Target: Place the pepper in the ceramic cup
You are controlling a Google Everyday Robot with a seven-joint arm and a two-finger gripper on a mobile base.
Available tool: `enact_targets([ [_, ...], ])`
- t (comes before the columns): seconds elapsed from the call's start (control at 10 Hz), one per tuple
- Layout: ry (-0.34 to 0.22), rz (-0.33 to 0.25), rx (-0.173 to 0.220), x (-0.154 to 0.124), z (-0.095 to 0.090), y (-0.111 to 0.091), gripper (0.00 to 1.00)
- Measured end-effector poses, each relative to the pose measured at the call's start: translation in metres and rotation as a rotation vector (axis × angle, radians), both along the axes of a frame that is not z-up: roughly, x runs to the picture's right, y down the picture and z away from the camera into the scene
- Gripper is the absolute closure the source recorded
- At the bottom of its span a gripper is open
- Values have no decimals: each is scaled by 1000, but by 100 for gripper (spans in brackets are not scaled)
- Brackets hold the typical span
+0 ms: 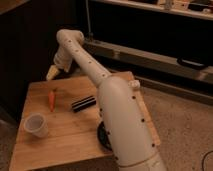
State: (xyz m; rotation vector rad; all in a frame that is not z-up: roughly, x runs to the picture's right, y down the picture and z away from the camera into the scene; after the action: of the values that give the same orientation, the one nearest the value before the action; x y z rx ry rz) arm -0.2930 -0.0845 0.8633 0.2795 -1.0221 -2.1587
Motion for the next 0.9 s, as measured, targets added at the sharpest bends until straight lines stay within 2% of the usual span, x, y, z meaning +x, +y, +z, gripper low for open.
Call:
enact_targets([
  [0.2,5,-36,-12,-26,19,10,20],
  [0.4,26,-76,-22,-40,28,23,20],
  [0.7,55,-88,-37,-42,32,42,20],
  [0.9,82,-48,-44,-21,30,59,20],
])
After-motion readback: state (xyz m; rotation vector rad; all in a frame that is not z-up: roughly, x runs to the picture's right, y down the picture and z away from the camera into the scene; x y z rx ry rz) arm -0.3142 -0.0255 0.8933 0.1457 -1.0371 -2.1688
